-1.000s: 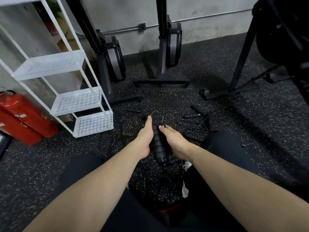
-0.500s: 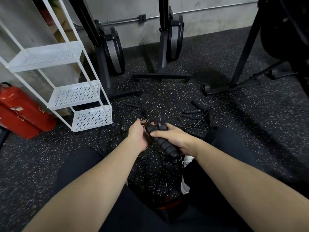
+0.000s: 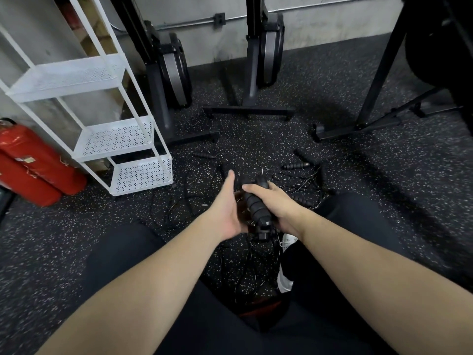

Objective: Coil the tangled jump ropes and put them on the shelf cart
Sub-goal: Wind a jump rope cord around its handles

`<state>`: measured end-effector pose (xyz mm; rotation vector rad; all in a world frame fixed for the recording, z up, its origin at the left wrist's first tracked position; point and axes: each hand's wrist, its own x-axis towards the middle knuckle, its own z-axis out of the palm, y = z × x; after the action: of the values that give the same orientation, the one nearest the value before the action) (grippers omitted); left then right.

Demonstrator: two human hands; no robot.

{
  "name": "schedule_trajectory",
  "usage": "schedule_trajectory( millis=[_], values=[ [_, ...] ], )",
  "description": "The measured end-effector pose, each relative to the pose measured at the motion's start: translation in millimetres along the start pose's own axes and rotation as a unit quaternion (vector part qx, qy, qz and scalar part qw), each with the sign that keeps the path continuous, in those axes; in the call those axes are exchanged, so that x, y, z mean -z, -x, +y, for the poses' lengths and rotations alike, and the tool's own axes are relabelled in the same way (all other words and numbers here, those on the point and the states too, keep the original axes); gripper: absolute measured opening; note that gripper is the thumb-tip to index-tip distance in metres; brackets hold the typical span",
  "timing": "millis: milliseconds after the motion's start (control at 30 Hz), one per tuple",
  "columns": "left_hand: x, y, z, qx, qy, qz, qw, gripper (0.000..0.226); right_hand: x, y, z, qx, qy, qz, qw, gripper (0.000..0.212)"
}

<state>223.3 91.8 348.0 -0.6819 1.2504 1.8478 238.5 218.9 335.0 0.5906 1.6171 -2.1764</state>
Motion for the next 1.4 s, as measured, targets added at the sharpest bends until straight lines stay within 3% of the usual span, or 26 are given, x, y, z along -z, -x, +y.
schedule_trajectory(
  millis=[200, 333, 500, 600, 667, 767, 867, 1033, 1200, 1400],
  values=[
    [-6.9, 6.1, -11.6, 0.022, -0.052, 0.029, 0.998, 0.073, -5.3, -3.6, 13.3, -0.025, 0.031, 0.016, 0.999, 0.049],
    [3.3, 6.7, -10.9, 0.01, -0.018, 0.009, 1.0, 0.056, -6.4, -3.9, 11.0, -0.03, 0.017, 0.031, 0.999, 0.047],
    [14.7, -7.0, -9.9, -0.052, -0.004, 0.043, 0.998, 0.038, 4.5, -6.2, 2.4, 0.004, -0.057, 0.091, 0.994, 0.025],
    [29.2, -10.8, -10.2, -0.077, -0.124, 0.123, 0.982, 0.017, 14.2, -5.8, -5.5, 0.018, -0.084, 0.093, 0.992, 0.022],
    [38.3, -13.1, -11.6, -0.07, -0.204, 0.15, 0.965, 0.015, 18.7, -5.7, -11.8, 0.017, -0.098, 0.084, 0.991, 0.02],
    [40.7, -13.6, -17.2, -0.023, -0.282, 0.149, 0.948, 0.023, 19.5, -5.1, -19.5, 0.012, -0.115, 0.056, 0.992, 0.023],
    [33.7, -14.4, -28.9, -0.012, -0.334, 0.097, 0.937, 0.017, 17.0, -5.9, -18.1, 0.02, -0.087, 0.04, 0.995, 0.028],
    [14.7, -17.2, -29.1, -0.07, -0.158, 0.073, 0.982, 0.026, 16.3, -12.7, 0.2, -0.027, 0.009, 0.079, 0.996, 0.03],
    [6.8, -14.3, -30.3, -0.076, 0.015, 0.047, 0.996, 0.033, 11.7, -19.5, 12.7, -0.009, 0.077, 0.113, 0.991, 0.041],
    [-2.3, -12.1, -34.5, -0.08, -0.013, 0.042, 0.996, 0.029, 5.2, -15.0, 18.2, -0.028, 0.063, 0.088, 0.994, 0.04]
  ],
)
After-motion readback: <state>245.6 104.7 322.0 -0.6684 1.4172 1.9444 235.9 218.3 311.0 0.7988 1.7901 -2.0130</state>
